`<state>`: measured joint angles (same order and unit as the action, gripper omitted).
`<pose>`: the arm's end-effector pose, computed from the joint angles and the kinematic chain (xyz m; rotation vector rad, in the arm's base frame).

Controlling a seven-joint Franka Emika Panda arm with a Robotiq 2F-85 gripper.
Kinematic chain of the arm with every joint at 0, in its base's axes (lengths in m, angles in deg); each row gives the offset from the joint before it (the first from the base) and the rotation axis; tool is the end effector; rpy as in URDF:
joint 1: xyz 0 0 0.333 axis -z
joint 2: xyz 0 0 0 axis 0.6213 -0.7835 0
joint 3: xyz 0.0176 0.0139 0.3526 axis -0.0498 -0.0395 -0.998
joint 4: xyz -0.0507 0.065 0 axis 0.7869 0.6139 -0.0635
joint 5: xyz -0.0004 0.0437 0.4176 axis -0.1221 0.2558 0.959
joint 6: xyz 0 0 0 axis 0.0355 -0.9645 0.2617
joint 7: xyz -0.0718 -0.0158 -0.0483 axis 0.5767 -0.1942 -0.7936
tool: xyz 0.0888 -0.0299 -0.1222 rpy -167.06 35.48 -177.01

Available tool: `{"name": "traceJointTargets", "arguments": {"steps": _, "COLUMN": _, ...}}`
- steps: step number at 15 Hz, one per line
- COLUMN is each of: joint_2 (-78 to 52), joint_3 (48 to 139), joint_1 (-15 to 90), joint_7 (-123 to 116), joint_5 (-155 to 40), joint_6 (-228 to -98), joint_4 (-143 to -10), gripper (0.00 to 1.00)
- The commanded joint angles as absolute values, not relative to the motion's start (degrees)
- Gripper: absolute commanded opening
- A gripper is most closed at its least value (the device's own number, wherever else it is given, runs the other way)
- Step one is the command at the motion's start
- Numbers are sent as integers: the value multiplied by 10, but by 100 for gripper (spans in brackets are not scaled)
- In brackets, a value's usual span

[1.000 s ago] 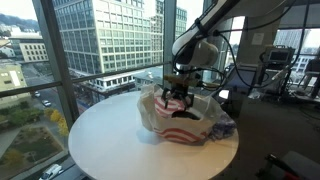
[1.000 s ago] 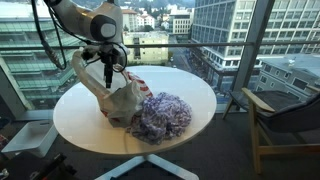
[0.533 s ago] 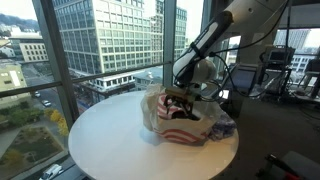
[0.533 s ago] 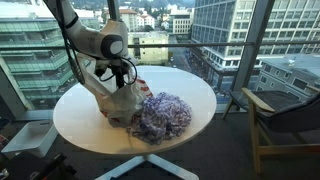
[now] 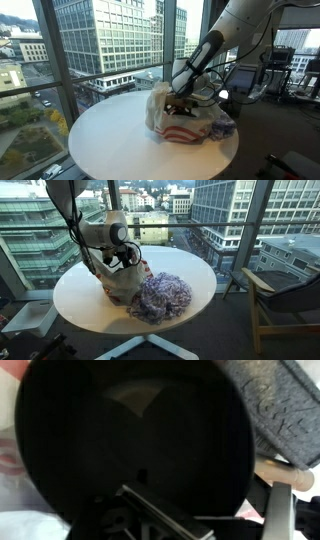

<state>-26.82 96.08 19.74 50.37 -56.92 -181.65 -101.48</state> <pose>0.6269 0.1346 0.1476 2.9097 -1.1488 0.1947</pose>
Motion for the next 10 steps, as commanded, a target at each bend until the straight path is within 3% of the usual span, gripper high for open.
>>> {"name": "traceJointTargets", "arguments": {"steps": 1, "joint_2": -285, "joint_3": 999, "joint_1": 162, "joint_7": 562, "joint_5": -617, "joint_6": -1793, "joint_4": -987, "gripper": 66}}
{"name": "traceJointTargets", "arguments": {"steps": 9, "joint_2": -260, "joint_3": 993, "joint_1": 131, "joint_7": 664, "joint_5": -647, "joint_6": -1675, "joint_4": -974, "gripper": 5}}
{"name": "traceJointTargets", "arguments": {"steps": 10, "joint_2": -256, "joint_3": 990, "joint_1": 129, "joint_7": 681, "joint_5": -657, "joint_6": -1642, "joint_4": -969, "gripper": 2}}
